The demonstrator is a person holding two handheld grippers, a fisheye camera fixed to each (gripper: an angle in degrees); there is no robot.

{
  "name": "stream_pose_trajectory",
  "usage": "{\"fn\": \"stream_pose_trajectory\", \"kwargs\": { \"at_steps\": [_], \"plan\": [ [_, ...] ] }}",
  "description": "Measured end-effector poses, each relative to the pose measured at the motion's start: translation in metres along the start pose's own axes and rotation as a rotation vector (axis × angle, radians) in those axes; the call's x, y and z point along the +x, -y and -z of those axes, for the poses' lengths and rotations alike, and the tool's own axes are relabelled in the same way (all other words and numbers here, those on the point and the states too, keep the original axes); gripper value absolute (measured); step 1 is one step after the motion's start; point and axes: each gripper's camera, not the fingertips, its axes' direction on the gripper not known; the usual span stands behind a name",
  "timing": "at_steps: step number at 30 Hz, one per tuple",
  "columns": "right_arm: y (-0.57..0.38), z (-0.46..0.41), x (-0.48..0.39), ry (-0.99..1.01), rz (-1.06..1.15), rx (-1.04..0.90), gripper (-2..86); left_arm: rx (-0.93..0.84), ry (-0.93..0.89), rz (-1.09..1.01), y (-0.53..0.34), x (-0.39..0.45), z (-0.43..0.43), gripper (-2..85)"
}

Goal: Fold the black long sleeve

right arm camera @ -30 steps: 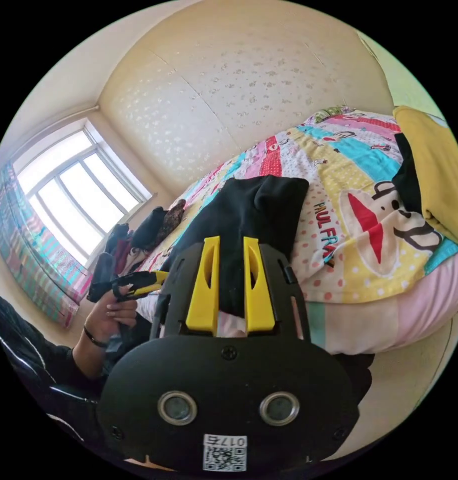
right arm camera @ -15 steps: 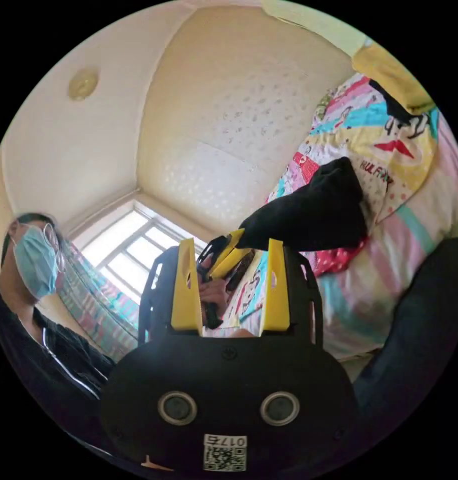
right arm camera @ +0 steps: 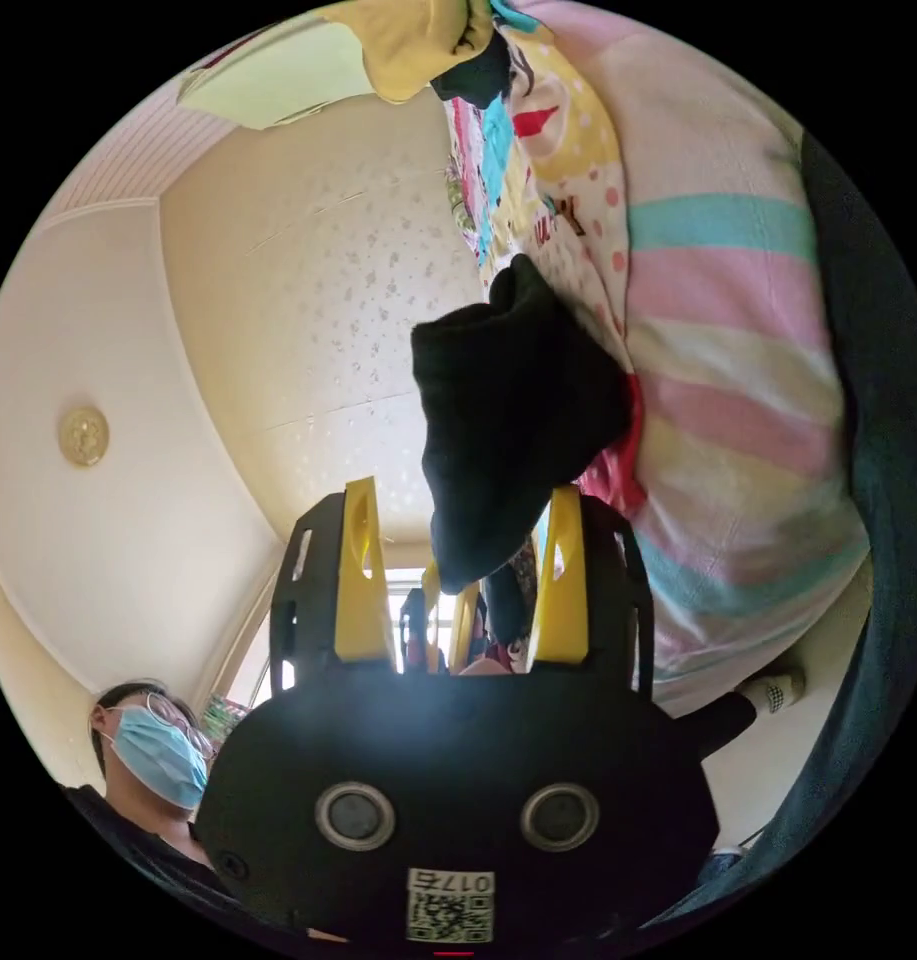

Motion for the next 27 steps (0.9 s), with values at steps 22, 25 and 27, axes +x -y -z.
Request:
{"fn": "stream_pose_trajectory", "kwargs": {
  "at_steps": [22,25,27],
  "plan": [
    [0.020,-0.021,-0.055,-0.044,-0.019,-0.145,9.2,0.212,-0.337,0.337,-0.038,-0.047,-0.028,14.3],
    [0.011,0.000,-0.059,-0.051,-0.006,-0.137,10.0,0.177,-0.353,0.335,-0.038,-0.050,-0.032,11.0],
    [0.003,0.021,-0.047,-0.008,-0.077,-0.149,11.9,0.153,-0.307,0.304,-0.038,-0.044,-0.030,10.2]
  ]
}}
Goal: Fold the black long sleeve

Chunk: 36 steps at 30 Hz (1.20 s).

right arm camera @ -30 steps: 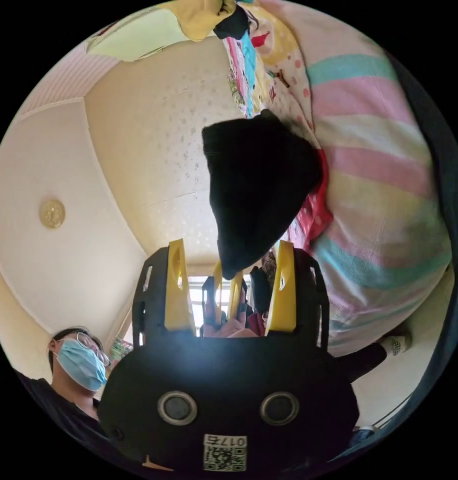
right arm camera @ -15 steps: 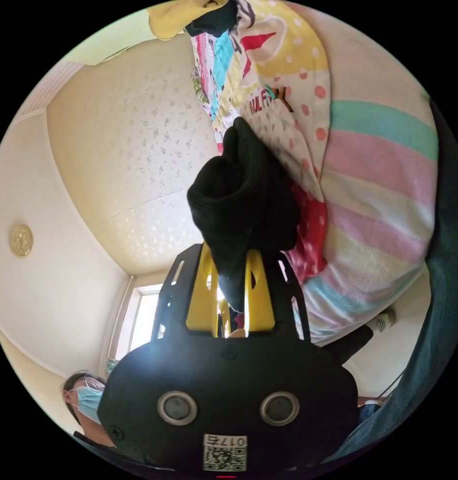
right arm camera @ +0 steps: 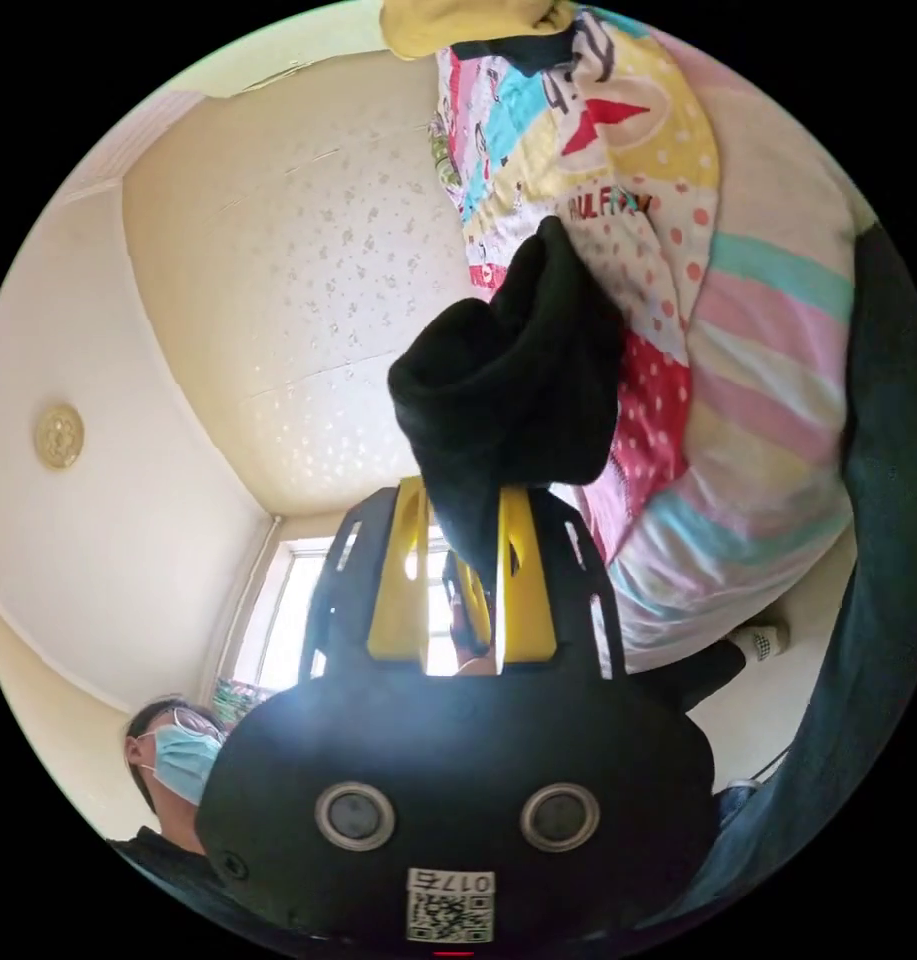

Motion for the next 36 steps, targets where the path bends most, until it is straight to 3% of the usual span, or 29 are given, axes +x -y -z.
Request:
{"fn": "stream_pose_trajectory", "kwargs": {
  "at_steps": [4,10,13,16,23,27,31,36],
  "plan": [
    [-0.018,0.017,0.010,0.029,-0.030,0.005,14.4,-0.046,-0.071,-0.042,-0.002,-0.001,-0.003,9.8],
    [-0.012,0.001,0.009,0.094,-0.048,0.034,21.9,-0.090,-0.020,-0.133,-0.022,0.011,-0.011,9.7],
    [-0.002,-0.003,0.004,0.069,-0.014,0.050,20.1,-0.119,-0.001,-0.202,-0.036,0.018,-0.012,9.7],
    [-0.009,0.002,0.000,0.186,-0.051,0.029,13.2,-0.188,0.027,-0.323,-0.049,0.034,-0.013,8.8],
    [-0.064,0.020,-0.101,0.239,0.380,-0.105,8.1,-0.292,-0.080,-0.886,-0.114,0.137,-0.012,7.8],
    [-0.032,0.026,-0.110,0.171,0.386,-0.070,7.1,-0.275,-0.001,-0.843,-0.119,0.137,-0.054,7.1],
    [0.022,0.019,-0.153,0.226,0.404,-0.056,6.6,-0.308,-0.053,-0.822,-0.082,0.169,-0.138,6.2],
    [0.026,0.049,-0.332,0.192,0.991,-0.004,6.7,-0.411,-0.269,-1.069,-0.078,0.287,-0.224,6.2]
  ]
}}
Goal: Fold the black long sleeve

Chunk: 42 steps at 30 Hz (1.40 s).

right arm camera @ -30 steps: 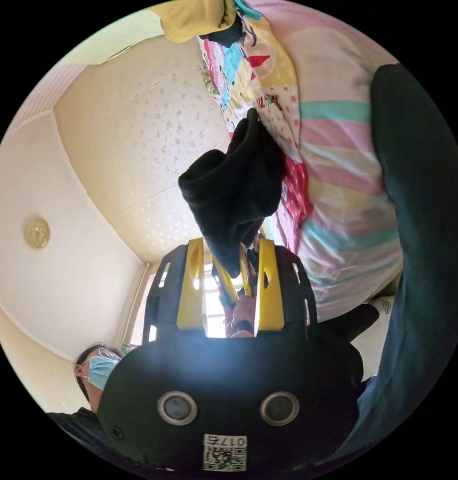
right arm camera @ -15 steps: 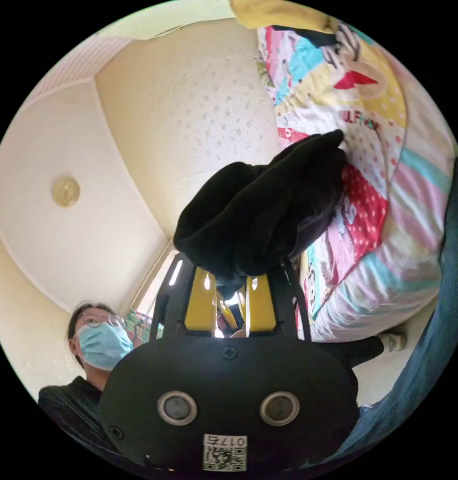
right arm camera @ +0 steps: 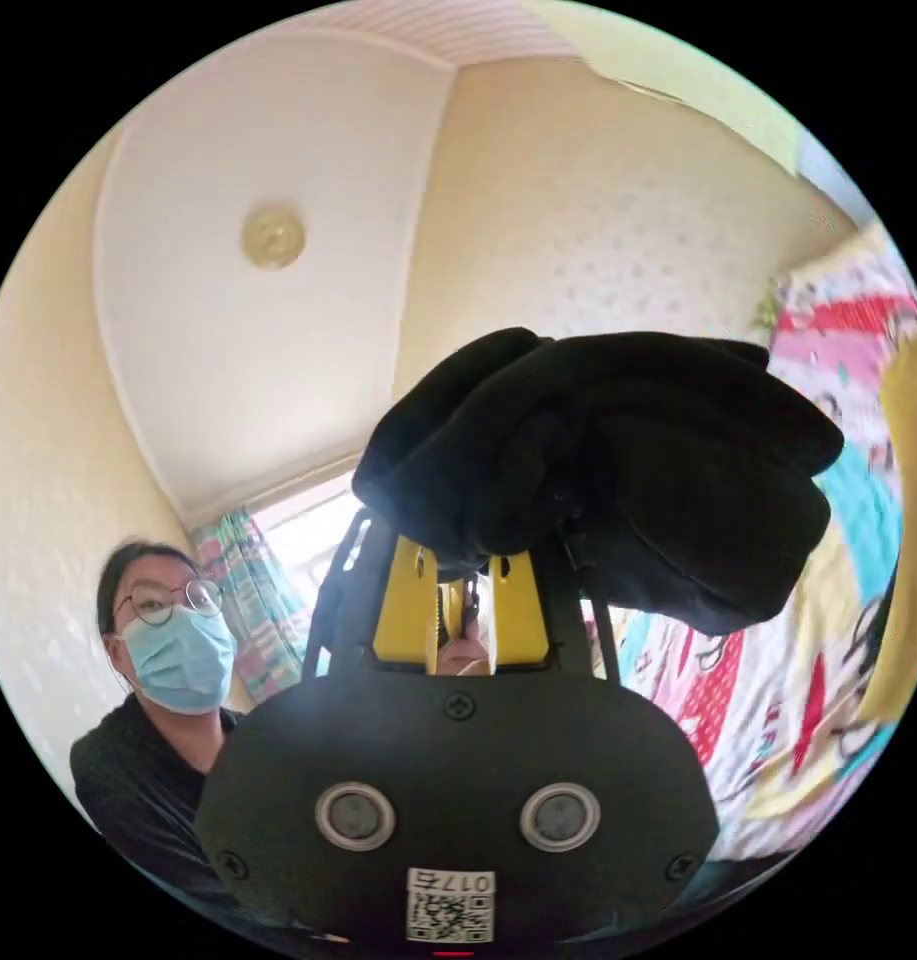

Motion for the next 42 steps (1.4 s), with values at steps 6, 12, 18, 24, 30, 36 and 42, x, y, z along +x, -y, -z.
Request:
{"fn": "stream_pose_trajectory", "kwargs": {
  "at_steps": [6,12,18,24,30,36,42],
  "plan": [
    [0.020,0.052,0.038,-0.317,-0.212,0.115,7.1,-0.094,0.067,0.094,0.014,-0.055,-0.116,7.0],
    [-0.093,0.144,0.172,-0.820,-0.543,0.115,7.9,-0.543,0.192,0.565,-0.155,-0.199,-0.216,5.2],
    [-0.139,0.159,0.113,-0.624,-0.410,0.295,6.1,-0.500,0.042,0.585,-0.256,-0.163,-0.138,-0.2],
    [-0.091,0.041,0.079,-1.000,-0.165,-0.015,1.3,-0.441,0.249,0.416,-0.221,-0.103,-0.056,-0.9],
    [-0.106,-0.012,0.178,-1.271,-0.254,-0.368,0.5,-0.401,0.471,0.449,-0.231,-0.043,0.040,-0.9],
    [-0.099,-0.058,0.108,-1.137,-0.131,-0.402,0.6,-0.233,0.805,0.369,-0.233,0.050,0.216,-0.1],
    [-0.193,-0.103,0.060,-0.892,-0.136,-0.473,0.6,0.087,1.385,0.200,-0.223,0.140,0.361,5.5]
  ]
}}
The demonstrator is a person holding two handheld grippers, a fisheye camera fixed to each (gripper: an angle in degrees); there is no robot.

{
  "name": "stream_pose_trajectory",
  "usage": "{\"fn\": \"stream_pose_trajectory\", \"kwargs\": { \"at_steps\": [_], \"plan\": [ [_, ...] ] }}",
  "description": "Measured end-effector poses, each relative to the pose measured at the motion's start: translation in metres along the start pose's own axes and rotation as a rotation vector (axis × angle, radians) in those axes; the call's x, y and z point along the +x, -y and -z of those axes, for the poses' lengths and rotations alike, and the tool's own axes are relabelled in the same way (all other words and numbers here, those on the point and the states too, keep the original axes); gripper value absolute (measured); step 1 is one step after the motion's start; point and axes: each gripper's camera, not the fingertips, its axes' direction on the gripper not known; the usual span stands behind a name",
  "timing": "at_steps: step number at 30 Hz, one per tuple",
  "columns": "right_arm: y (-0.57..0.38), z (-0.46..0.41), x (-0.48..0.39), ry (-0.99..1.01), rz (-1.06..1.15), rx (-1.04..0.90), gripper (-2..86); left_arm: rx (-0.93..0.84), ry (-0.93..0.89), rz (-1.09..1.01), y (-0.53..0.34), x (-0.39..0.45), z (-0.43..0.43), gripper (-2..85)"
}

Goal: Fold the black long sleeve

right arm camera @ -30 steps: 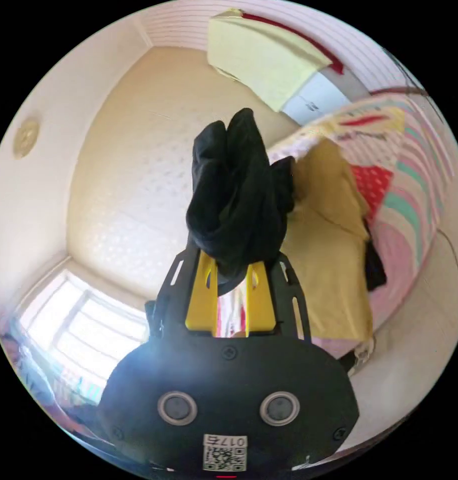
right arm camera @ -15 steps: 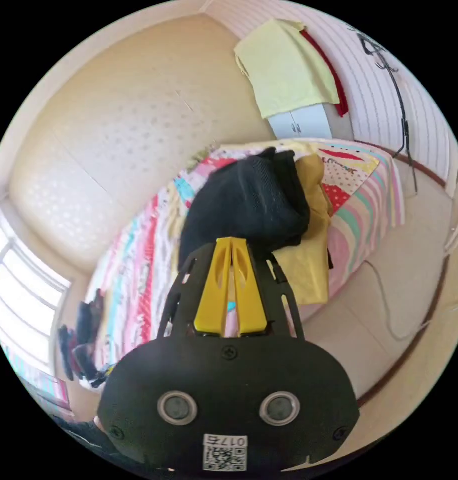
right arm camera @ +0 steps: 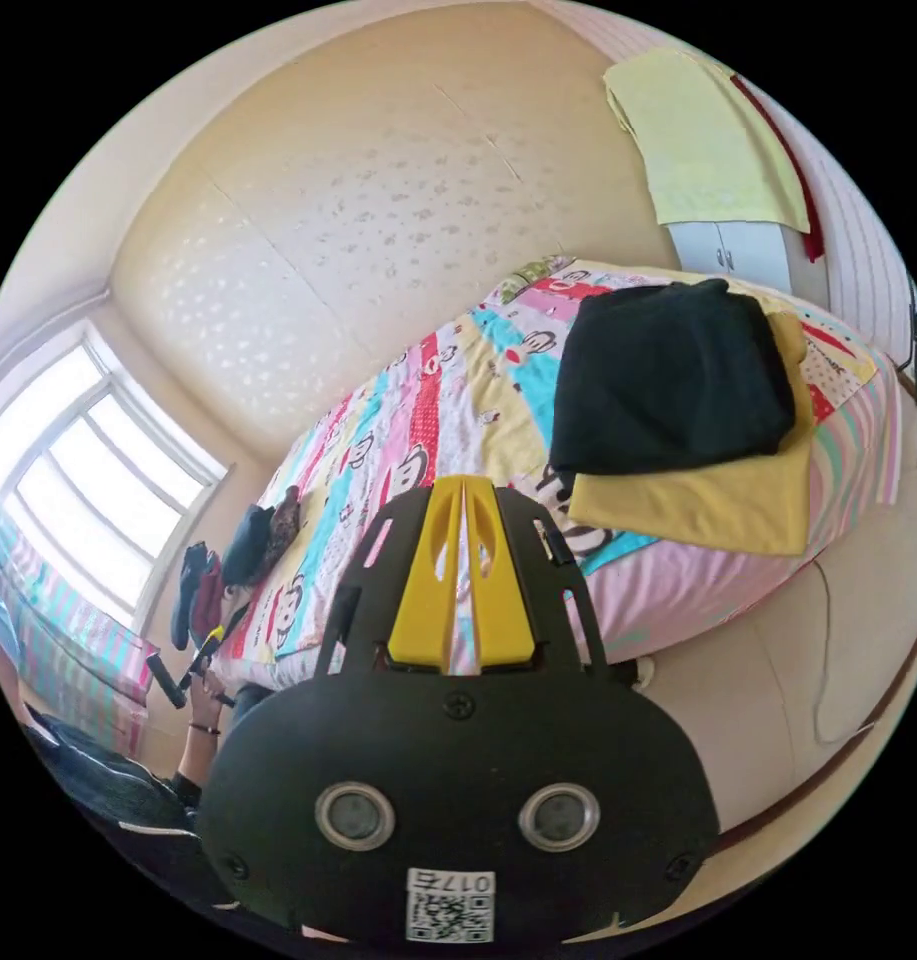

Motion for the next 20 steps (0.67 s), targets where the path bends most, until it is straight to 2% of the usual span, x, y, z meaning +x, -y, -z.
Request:
{"fn": "stream_pose_trajectory", "kwargs": {
  "at_steps": [2,4,5,8,9,10,11,13,18,20],
  "plan": [
    [-0.019,-0.020,-0.011,0.070,0.021,-0.085,0.7,0.183,0.215,-0.040,0.023,-0.022,0.007,10.2],
    [-0.032,-0.037,-0.017,0.166,0.005,-0.144,1.5,0.234,0.358,-0.197,0.056,-0.026,-0.009,13.0],
    [-0.038,-0.044,-0.019,0.233,-0.016,-0.162,2.1,0.250,0.465,-0.333,0.078,-0.027,-0.028,16.3],
    [-0.042,-0.049,-0.020,0.416,-0.088,-0.164,3.4,0.133,0.691,-0.475,0.132,-0.053,-0.081,20.2],
    [-0.042,-0.045,-0.020,0.478,-0.106,-0.148,3.7,0.096,0.697,-0.465,0.141,-0.064,-0.090,20.5],
    [-0.042,-0.042,-0.020,0.500,-0.110,-0.138,3.9,-0.021,0.645,-0.393,0.157,-0.090,-0.108,19.6],
    [-0.042,-0.036,-0.019,0.520,-0.117,-0.123,4.2,-0.105,0.521,-0.244,0.168,-0.120,-0.119,18.7],
    [-0.043,-0.028,-0.019,0.496,-0.124,-0.114,4.4,0.003,0.383,-0.034,0.169,-0.151,-0.103,17.8],
    [-0.041,-0.042,-0.022,0.432,-0.124,-0.163,4.5,0.101,0.413,0.157,0.163,-0.161,-0.062,17.9],
    [-0.040,-0.058,-0.026,0.462,-0.129,-0.203,4.2,0.213,0.387,0.316,0.154,-0.168,-0.033,17.1]
  ]
}}
